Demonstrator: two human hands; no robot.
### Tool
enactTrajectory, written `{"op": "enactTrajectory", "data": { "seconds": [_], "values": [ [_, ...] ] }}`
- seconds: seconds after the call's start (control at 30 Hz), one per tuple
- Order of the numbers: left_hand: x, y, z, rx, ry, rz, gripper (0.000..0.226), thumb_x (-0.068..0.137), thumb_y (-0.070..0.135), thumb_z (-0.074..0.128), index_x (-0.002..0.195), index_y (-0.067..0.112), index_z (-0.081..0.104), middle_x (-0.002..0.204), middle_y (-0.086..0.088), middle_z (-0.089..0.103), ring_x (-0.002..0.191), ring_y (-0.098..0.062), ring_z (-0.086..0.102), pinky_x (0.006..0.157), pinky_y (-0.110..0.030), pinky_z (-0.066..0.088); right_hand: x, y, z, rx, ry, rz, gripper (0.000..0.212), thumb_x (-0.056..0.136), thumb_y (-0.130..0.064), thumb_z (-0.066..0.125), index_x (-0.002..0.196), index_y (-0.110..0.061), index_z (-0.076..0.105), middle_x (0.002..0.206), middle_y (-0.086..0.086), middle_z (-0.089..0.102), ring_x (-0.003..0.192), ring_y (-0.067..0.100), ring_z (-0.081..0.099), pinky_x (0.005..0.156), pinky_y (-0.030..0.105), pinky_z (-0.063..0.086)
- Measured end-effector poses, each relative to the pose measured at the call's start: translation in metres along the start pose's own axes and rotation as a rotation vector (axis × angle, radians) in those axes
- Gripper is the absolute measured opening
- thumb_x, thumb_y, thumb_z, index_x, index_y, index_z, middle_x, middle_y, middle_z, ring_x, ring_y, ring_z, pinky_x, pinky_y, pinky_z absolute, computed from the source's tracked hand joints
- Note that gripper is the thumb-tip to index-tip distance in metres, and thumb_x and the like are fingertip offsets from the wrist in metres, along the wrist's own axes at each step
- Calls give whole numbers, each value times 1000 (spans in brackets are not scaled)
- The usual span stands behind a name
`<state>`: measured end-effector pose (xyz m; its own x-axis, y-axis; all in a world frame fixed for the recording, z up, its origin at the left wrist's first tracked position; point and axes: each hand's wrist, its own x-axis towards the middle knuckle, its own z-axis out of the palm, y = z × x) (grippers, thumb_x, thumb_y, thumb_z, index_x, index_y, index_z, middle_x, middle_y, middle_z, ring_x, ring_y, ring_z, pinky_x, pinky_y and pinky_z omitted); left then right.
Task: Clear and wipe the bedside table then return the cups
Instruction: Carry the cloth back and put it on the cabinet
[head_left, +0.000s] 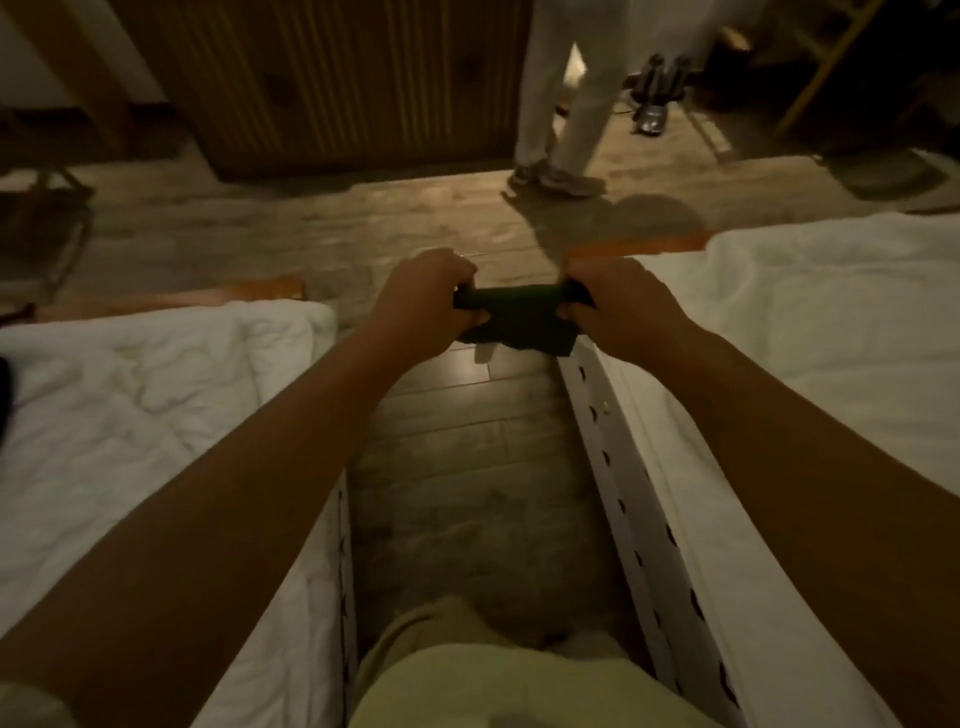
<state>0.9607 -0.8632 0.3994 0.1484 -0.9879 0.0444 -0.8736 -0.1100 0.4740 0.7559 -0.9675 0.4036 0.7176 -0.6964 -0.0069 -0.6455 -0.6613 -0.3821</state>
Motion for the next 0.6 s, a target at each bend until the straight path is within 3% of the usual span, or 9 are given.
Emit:
{"op": "enactTrajectory", "data": {
  "seconds": [0.13,0.27,0.4,0.6],
  "values": [
    [59,-52,-23,-67,14,-120,17,85,22,68,98,12,66,102,-6,64,95,-20,57,83,-29,44,99,-1,5,38,4,-68,14,87,-24,65,100,-20,62,97,-4,52,91,15,50,78,30,41],
    [149,-103,-37,-87,-24,-133,9,88,21,65,86,18,57,81,2,54,77,-12,51,65,-19,34,208,21,10,80,3,-87,14,89,-24,62,102,-21,62,96,-2,58,92,17,55,80,31,44],
    [268,-146,-50,-126,-12,-156,9,88,19,65,86,19,56,78,4,56,73,-7,52,63,-19,36,335,63,6,165,25,-109,13,89,-22,62,102,-20,63,91,-1,63,86,16,57,76,30,45],
    [447,-198,-88,-214,32,-248,13,84,18,69,89,14,57,83,1,59,78,-12,56,66,-25,41,527,106,-26,263,29,-107,15,87,-16,64,101,-17,65,91,0,63,86,17,60,77,37,53]
  ]
}}
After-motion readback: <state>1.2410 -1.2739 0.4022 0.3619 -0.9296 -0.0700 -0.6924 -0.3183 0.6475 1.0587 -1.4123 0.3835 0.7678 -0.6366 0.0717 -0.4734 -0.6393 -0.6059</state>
